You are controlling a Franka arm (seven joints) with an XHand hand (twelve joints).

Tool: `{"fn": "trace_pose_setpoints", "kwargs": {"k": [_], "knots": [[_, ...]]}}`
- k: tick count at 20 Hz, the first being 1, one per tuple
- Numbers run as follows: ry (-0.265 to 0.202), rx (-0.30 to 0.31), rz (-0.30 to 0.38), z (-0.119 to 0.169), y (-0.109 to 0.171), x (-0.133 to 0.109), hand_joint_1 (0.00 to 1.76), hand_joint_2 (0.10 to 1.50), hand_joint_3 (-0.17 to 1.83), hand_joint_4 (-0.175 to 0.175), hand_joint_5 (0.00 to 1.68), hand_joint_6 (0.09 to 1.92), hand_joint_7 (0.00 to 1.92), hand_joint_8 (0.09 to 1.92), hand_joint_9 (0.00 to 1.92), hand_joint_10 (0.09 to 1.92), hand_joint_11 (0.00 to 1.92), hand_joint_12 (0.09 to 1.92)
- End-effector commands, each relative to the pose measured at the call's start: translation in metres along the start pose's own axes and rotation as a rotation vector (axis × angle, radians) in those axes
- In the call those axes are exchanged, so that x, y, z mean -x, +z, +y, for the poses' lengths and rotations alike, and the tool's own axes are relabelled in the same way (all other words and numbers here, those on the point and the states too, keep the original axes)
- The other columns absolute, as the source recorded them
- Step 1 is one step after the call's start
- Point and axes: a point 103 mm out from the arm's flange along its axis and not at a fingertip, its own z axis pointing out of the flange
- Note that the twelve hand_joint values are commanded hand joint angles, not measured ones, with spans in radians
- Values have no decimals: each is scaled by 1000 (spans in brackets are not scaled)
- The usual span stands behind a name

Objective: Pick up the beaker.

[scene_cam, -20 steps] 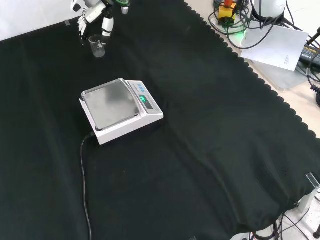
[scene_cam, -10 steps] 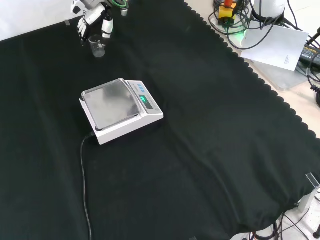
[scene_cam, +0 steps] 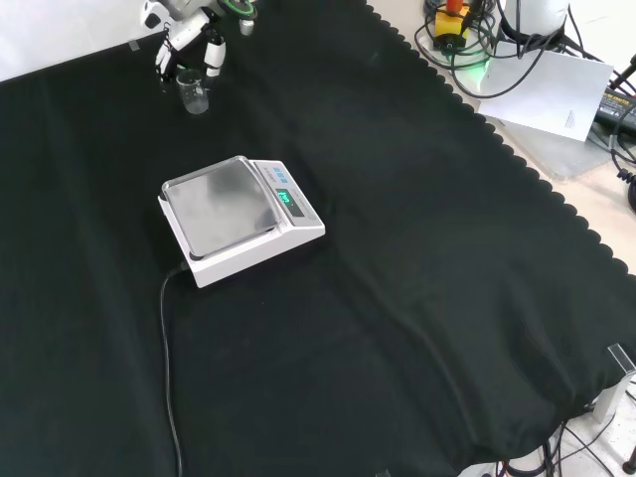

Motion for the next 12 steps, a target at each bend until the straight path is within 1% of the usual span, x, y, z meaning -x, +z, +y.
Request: {"fn": "trace_pose_setpoints", "kwargs": {"k": [1, 2, 3, 5, 6, 7, 8, 9, 10, 12], "knots": [[-23, 46, -48, 0, 1, -10, 998, 998, -175, -51, 500, 450, 293, 687, 462, 771, 574, 1275], [-27, 50, -48, 1, 1, -11, 1018, 1001, -175, -54, 526, 516, 317, 690, 509, 755, 611, 1255], [-31, 57, -45, 2, 1, -13, 1050, 1010, -175, -69, 571, 582, 351, 699, 583, 738, 697, 1206], [-46, 81, -30, 4, 1, -15, 1123, 1052, -175, -127, 694, 678, 445, 728, 764, 671, 913, 1049], [-52, 94, -23, 4, 1, -15, 1152, 1079, -175, -149, 748, 702, 494, 738, 850, 623, 996, 976], [-56, 100, -18, 4, 0, -16, 1155, 1113, -133, -163, 822, 836, 541, 751, 916, 590, 1045, 925], [-59, 103, -15, 4, -1, -16, 1151, 1137, -91, -170, 864, 954, 587, 769, 959, 574, 1066, 893], [-61, 107, -14, 4, -3, -16, 1147, 1152, -61, -173, 882, 1035, 631, 790, 986, 572, 1073, 872], [-63, 109, -16, 4, -5, -16, 1144, 1160, -43, -175, 890, 1081, 668, 809, 1004, 576, 1073, 860], [-63, 111, -23, 2, -11, -17, 1143, 1163, -26, -175, 899, 1112, 731, 842, 1025, 606, 1068, 840]]}}
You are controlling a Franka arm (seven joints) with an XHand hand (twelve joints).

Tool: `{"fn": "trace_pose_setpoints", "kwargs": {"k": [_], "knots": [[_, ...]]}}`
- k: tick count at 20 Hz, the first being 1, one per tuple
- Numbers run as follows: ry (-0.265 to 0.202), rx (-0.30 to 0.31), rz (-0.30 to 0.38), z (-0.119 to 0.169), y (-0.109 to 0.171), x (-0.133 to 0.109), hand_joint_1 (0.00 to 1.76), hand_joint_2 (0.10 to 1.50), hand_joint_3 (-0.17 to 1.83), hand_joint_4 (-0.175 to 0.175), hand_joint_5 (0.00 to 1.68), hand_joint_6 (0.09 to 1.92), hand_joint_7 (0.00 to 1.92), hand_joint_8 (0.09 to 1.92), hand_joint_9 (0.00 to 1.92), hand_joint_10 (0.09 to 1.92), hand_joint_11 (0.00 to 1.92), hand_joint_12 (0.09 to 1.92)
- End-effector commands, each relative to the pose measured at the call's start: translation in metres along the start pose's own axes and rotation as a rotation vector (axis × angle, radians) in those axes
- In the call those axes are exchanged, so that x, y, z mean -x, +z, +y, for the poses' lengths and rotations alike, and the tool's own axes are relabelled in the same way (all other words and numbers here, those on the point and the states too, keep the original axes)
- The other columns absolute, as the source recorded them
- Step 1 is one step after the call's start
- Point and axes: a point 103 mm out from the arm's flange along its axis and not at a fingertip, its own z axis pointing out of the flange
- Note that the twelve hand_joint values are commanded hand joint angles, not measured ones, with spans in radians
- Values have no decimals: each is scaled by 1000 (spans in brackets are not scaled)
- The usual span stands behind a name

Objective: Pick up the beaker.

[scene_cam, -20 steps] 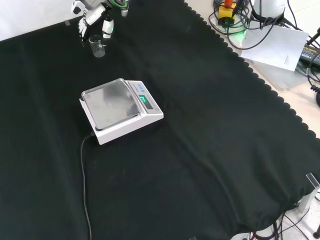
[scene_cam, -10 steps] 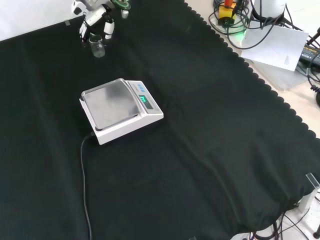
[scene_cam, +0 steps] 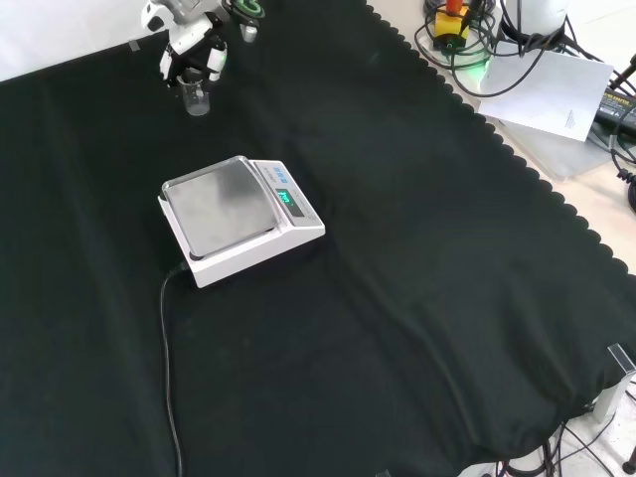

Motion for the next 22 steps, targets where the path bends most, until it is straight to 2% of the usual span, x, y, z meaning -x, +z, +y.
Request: {"fn": "trace_pose_setpoints", "kwargs": {"k": [1, 4, 9, 12, 14, 17, 22], "knots": [[-14, 26, -6, -2, -14, -4, 1144, 1162, -21, -175, 903, 1115, 753, 854, 1031, 626, 1068, 831], [-4, 30, -53, -9, -29, -7, 1147, 1157, -17, -175, 913, 1108, 788, 872, 1037, 666, 1066, 817], [-7, -5, -109, -27, -61, -9, 1149, 1154, -15, -175, 918, 1102, 812, 884, 1040, 700, 1068, 807], [10, 3, -157, -40, -75, -11, 1149, 1154, -14, -175, 918, 1103, 821, 887, 1044, 709, 1072, 806], [-5, -13, -153, -48, -78, -12, 1149, 1154, -14, -175, 918, 1103, 824, 888, 1045, 713, 1074, 805], [-51, -71, -114, -57, -84, -12, 1149, 1154, -14, -175, 919, 1103, 828, 889, 1046, 719, 1076, 804], [-83, -81, -102, -73, -94, -10, 1149, 1153, -14, -175, 920, 1103, 831, 890, 1046, 727, 1077, 802]]}}
